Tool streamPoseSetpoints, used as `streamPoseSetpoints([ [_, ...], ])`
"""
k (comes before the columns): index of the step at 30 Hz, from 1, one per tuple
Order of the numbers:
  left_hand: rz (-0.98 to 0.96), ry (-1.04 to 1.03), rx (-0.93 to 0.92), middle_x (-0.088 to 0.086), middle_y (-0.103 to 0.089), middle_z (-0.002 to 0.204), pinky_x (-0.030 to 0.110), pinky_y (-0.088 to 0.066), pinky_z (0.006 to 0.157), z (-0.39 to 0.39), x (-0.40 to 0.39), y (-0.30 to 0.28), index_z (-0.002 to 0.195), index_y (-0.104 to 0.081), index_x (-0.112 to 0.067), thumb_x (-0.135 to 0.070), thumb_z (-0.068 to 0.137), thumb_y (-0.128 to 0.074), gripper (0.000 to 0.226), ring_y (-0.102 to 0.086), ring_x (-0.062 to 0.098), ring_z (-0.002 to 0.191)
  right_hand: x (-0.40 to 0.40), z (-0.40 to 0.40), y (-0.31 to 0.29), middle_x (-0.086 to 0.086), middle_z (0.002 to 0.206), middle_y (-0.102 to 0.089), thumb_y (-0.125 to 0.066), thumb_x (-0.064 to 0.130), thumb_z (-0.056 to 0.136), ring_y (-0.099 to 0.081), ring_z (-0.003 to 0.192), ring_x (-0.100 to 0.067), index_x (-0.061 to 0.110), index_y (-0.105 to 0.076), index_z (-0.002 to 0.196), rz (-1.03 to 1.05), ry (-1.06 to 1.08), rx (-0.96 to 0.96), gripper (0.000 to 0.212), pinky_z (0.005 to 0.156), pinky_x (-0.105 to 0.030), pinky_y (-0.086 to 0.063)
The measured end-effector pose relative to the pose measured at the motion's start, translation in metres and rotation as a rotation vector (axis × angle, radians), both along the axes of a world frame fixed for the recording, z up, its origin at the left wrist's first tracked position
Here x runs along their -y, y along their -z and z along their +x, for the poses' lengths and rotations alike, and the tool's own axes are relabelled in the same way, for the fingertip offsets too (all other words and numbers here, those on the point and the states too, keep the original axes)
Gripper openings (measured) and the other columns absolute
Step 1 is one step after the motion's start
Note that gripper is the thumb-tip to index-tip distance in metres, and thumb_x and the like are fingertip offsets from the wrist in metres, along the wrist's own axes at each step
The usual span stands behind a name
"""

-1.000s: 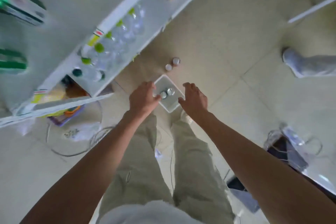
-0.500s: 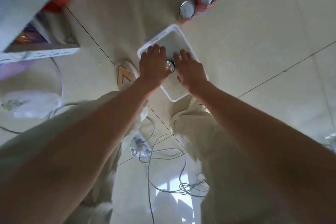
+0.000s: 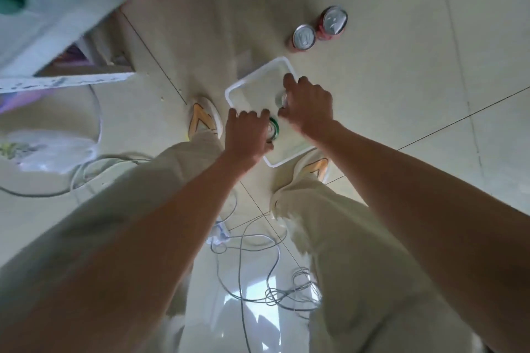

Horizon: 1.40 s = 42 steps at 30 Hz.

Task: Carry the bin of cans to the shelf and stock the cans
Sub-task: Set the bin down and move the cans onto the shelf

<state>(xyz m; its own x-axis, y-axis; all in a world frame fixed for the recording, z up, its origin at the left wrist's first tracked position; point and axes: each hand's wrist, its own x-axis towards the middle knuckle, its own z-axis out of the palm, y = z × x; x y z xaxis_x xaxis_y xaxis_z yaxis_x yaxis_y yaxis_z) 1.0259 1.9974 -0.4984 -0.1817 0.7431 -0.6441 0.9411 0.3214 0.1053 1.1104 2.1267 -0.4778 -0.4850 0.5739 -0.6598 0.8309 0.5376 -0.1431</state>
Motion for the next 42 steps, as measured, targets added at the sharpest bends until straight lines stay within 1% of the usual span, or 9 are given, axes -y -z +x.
streamPoseSetpoints([
  [7, 0.089, -0.307, -0.018, -0.001, -0.069, 0.088, 0.037, -0.049, 0.076, -0.015, 0.002, -0.203, 0.116, -0.057, -0.024, -0.058, 0.062, -0.079, 0.067, -0.066, 0.022, 0.081, -0.048, -0.042, -0.193, -0.01, 0.11, -0.063, -0.074, 0.034, 0.082, -0.07, 0.086, -0.036, 0.019, -0.046, 0.124, 0.088, -0.072, -0.107, 0.052, 0.062, -0.033, -0.041],
  [12, 0.158, -0.486, -0.051, -0.001, -0.062, 0.094, 0.029, -0.045, 0.063, -0.042, -0.006, -0.349, 0.117, -0.059, -0.029, -0.053, 0.058, -0.081, 0.067, -0.064, 0.019, 0.081, -0.072, -0.088, -0.346, -0.008, 0.104, -0.063, -0.072, 0.033, 0.079, -0.07, 0.088, -0.037, 0.02, -0.046, 0.122, 0.159, -0.144, -0.191, 0.052, 0.077, -0.042, -0.056],
  [15, 0.185, -0.607, -0.03, -0.005, -0.052, 0.096, 0.028, -0.045, 0.057, -0.062, -0.009, -0.419, 0.11, -0.055, -0.032, -0.05, 0.059, -0.074, 0.058, -0.063, 0.02, 0.077, -0.088, -0.118, -0.428, -0.009, 0.103, -0.064, -0.073, 0.032, 0.077, -0.07, 0.092, -0.036, 0.019, -0.047, 0.123, 0.19, -0.195, -0.27, 0.054, 0.073, -0.037, -0.05],
  [17, 0.225, -0.66, -0.045, -0.007, -0.05, 0.092, 0.027, -0.039, 0.054, -0.075, -0.011, -0.459, 0.104, -0.053, -0.032, -0.053, 0.059, -0.069, 0.052, -0.064, 0.021, 0.071, -0.096, -0.138, -0.474, -0.009, 0.1, -0.066, -0.073, 0.032, 0.077, -0.07, 0.091, -0.036, 0.018, -0.048, 0.122, 0.213, -0.189, -0.325, 0.053, 0.07, -0.036, -0.048],
  [22, 0.379, -0.743, -0.121, -0.007, -0.058, 0.087, 0.029, -0.037, 0.06, -0.11, -0.003, -0.543, 0.092, -0.056, -0.026, -0.071, 0.058, -0.06, 0.057, -0.067, 0.023, 0.079, -0.095, -0.178, -0.57, 0.0, 0.076, -0.049, -0.078, 0.034, 0.07, -0.069, 0.085, -0.035, 0.021, -0.043, 0.097, 0.238, -0.137, -0.39, 0.046, 0.063, -0.032, -0.037],
  [27, 0.516, -0.811, -0.23, -0.006, -0.062, 0.087, 0.034, -0.046, 0.065, -0.155, 0.005, -0.618, 0.091, -0.06, -0.025, -0.079, 0.056, -0.054, 0.064, -0.068, 0.025, 0.086, -0.087, -0.208, -0.629, 0.007, 0.069, -0.033, -0.079, 0.046, 0.071, -0.067, 0.091, -0.033, 0.024, -0.039, 0.092, 0.205, -0.213, -0.361, 0.05, 0.065, -0.033, -0.035],
  [32, 0.606, -0.871, -0.268, 0.0, -0.06, 0.096, 0.037, -0.049, 0.07, -0.212, -0.01, -0.662, 0.098, -0.06, -0.02, -0.074, 0.057, -0.063, 0.067, -0.067, 0.031, 0.087, -0.084, -0.261, -0.664, 0.002, 0.086, -0.051, -0.078, 0.045, 0.068, -0.066, 0.098, -0.033, 0.019, -0.05, 0.105, 0.212, -0.244, -0.4, 0.052, 0.065, -0.033, -0.039],
  [37, 0.646, -0.876, -0.261, 0.003, -0.053, 0.1, 0.034, -0.039, 0.061, -0.245, -0.041, -0.665, 0.099, -0.059, -0.015, -0.066, 0.058, -0.068, 0.066, -0.065, 0.034, 0.08, -0.088, -0.3, -0.664, 0.007, 0.073, -0.04, -0.08, 0.037, 0.066, -0.064, 0.089, -0.031, 0.023, -0.041, 0.094, 0.205, -0.204, -0.44, 0.05, 0.057, -0.03, -0.036],
  [42, 0.554, -0.854, -0.264, 0.007, -0.051, 0.104, 0.032, -0.037, 0.057, -0.259, -0.055, -0.647, 0.103, -0.059, -0.01, -0.055, 0.064, -0.076, 0.062, -0.063, 0.033, 0.078, -0.092, -0.313, -0.646, -0.009, 0.101, -0.063, -0.076, 0.028, 0.074, -0.068, 0.098, -0.036, 0.017, -0.048, 0.115, 0.235, -0.163, -0.45, 0.05, 0.064, -0.034, -0.039],
])
